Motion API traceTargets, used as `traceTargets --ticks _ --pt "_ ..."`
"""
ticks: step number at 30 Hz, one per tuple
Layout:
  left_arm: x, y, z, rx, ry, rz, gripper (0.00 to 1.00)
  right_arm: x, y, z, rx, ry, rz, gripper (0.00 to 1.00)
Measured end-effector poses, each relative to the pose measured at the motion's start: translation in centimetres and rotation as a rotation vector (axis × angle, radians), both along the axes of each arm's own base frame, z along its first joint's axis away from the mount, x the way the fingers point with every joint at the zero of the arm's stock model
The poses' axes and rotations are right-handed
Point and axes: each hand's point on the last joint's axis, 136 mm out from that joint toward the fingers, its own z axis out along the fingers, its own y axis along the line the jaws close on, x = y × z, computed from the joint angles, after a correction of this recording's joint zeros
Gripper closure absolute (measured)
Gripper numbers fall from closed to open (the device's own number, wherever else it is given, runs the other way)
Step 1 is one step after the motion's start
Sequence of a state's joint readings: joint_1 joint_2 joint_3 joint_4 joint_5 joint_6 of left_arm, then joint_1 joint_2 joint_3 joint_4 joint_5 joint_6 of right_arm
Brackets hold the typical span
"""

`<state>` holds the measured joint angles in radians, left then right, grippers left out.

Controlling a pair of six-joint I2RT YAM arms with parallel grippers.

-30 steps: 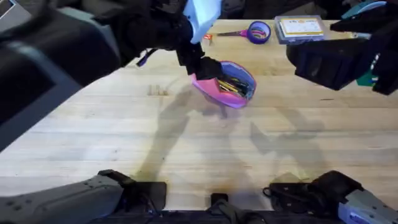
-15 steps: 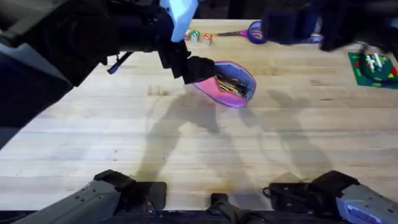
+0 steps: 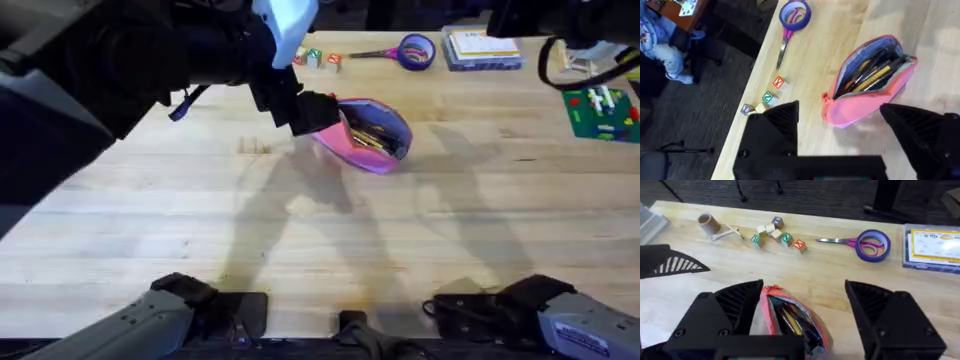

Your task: Unzip the bag, pick up the pens from the table one at a time and place them inside, then zip the bag closed.

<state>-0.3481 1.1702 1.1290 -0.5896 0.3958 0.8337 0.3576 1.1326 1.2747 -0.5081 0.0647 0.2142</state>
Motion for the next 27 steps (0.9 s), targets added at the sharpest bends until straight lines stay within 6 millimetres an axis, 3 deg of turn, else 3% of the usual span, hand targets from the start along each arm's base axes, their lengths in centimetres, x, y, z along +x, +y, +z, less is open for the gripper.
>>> traceTargets --ticks 27 --pt "0.0 0.6 -0.7 0.036 0.014 0.026 0.008 -1.6 -0.7 -3.1 -0.048 0.137 -0.004 0.003"
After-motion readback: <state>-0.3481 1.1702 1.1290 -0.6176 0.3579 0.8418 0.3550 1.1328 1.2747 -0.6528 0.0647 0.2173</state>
